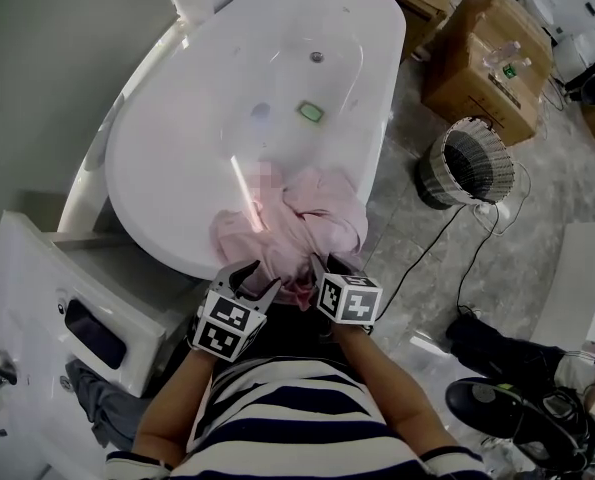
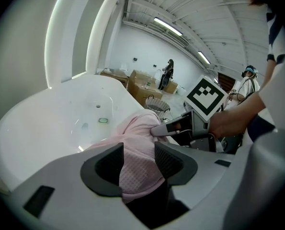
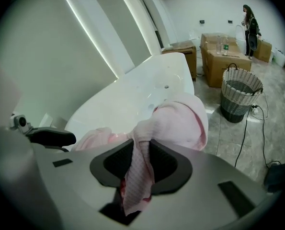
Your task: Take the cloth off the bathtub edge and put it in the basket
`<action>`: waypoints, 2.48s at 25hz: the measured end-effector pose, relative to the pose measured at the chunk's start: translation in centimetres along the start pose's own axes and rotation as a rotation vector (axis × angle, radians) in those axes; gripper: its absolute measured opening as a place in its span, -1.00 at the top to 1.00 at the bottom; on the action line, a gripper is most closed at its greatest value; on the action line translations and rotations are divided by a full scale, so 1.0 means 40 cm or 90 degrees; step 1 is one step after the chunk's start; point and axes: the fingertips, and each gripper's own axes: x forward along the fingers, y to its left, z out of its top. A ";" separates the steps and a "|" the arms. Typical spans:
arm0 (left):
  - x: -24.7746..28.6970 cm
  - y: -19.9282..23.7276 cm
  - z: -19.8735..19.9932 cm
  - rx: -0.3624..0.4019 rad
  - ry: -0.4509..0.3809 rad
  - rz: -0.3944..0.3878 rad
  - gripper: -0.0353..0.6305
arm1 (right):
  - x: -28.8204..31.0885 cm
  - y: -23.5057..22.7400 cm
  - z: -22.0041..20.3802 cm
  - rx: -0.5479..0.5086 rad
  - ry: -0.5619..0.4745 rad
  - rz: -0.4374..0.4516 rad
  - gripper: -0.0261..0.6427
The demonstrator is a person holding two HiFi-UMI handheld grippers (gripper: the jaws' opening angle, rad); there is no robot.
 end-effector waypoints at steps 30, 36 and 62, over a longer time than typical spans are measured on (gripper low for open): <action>0.107 -0.015 0.021 0.110 0.046 0.021 0.08 | -0.395 0.168 0.261 -0.077 -0.181 0.243 0.65; 0.123 -0.011 0.104 0.066 -0.025 0.033 0.23 | -0.480 0.192 0.282 -0.101 -0.206 0.275 0.65; 0.034 -0.065 0.600 -0.180 -0.435 -0.139 0.77 | -0.643 0.101 0.324 -0.106 -0.313 0.285 0.65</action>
